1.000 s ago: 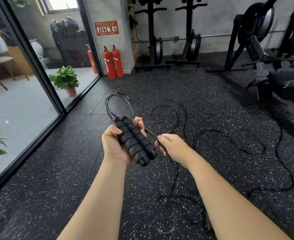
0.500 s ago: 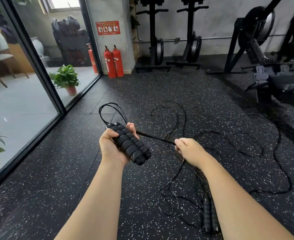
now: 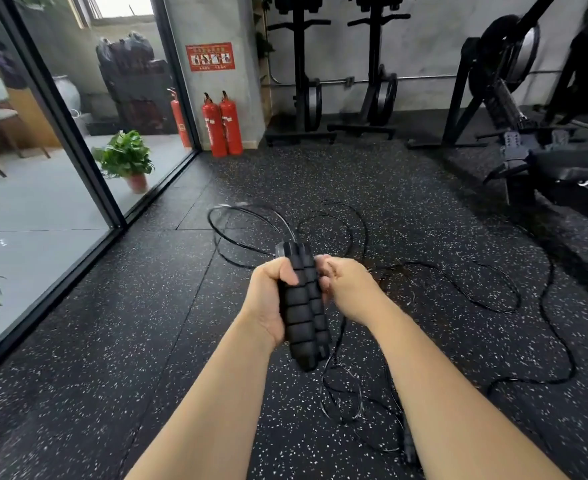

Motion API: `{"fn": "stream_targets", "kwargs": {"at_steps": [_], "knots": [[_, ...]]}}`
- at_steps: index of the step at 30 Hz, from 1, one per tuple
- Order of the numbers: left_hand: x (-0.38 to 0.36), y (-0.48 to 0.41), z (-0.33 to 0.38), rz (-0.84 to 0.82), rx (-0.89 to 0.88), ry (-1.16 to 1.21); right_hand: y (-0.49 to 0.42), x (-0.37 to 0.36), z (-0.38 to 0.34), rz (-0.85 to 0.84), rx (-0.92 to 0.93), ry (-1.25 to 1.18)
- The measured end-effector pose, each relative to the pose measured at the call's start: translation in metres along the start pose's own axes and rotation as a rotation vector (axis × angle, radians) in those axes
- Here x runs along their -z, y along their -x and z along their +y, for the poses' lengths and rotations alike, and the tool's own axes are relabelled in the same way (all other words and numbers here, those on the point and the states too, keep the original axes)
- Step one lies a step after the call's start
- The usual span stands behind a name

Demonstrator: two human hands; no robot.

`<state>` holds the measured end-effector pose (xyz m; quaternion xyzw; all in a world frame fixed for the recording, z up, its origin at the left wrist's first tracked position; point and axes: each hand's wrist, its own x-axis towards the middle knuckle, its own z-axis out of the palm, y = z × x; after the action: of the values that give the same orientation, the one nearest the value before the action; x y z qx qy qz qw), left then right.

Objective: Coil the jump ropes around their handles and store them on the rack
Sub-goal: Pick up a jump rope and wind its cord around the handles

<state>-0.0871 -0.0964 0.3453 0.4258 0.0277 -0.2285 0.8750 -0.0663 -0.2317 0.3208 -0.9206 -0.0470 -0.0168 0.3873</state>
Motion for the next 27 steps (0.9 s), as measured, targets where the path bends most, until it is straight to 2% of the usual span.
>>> {"fn": "stream_targets", "kwargs": {"at_steps": [3, 7, 10, 14, 17, 19, 22, 25, 27], "knots": [[0.001, -0.003, 0.002, 0.069, -0.034, 0.071, 0.001, 0.000, 0.000, -0.045, 0.015, 0.063], [0.015, -0.004, 0.016, 0.168, -0.120, 0.147, 0.011, 0.003, 0.005, -0.169, 0.073, 0.409], [0.024, -0.001, 0.024, 0.212, -0.168, 0.183, 0.013, 0.005, 0.011, -0.159, 0.076, 0.595], [0.027, 0.001, 0.025, 0.249, -0.195, 0.237, 0.012, 0.004, 0.008, -0.155, 0.080, 0.669], [0.027, -0.001, 0.020, 0.240, -0.192, 0.237, 0.011, 0.004, 0.002, -0.082, 0.093, 0.680], [0.018, 0.001, 0.011, 0.177, -0.123, 0.096, 0.007, 0.006, -0.004, -0.023, 0.101, 0.664], [-0.002, 0.002, -0.004, 0.124, -0.006, -0.093, 0.008, 0.006, -0.015, -0.029, 0.142, 0.662], [-0.005, -0.004, -0.004, 0.153, -0.035, 0.049, 0.007, 0.011, -0.017, 0.028, 0.192, 0.662], [0.002, -0.008, 0.001, 0.181, -0.080, 0.154, 0.006, 0.022, -0.014, 0.265, 0.314, 0.533]]}}
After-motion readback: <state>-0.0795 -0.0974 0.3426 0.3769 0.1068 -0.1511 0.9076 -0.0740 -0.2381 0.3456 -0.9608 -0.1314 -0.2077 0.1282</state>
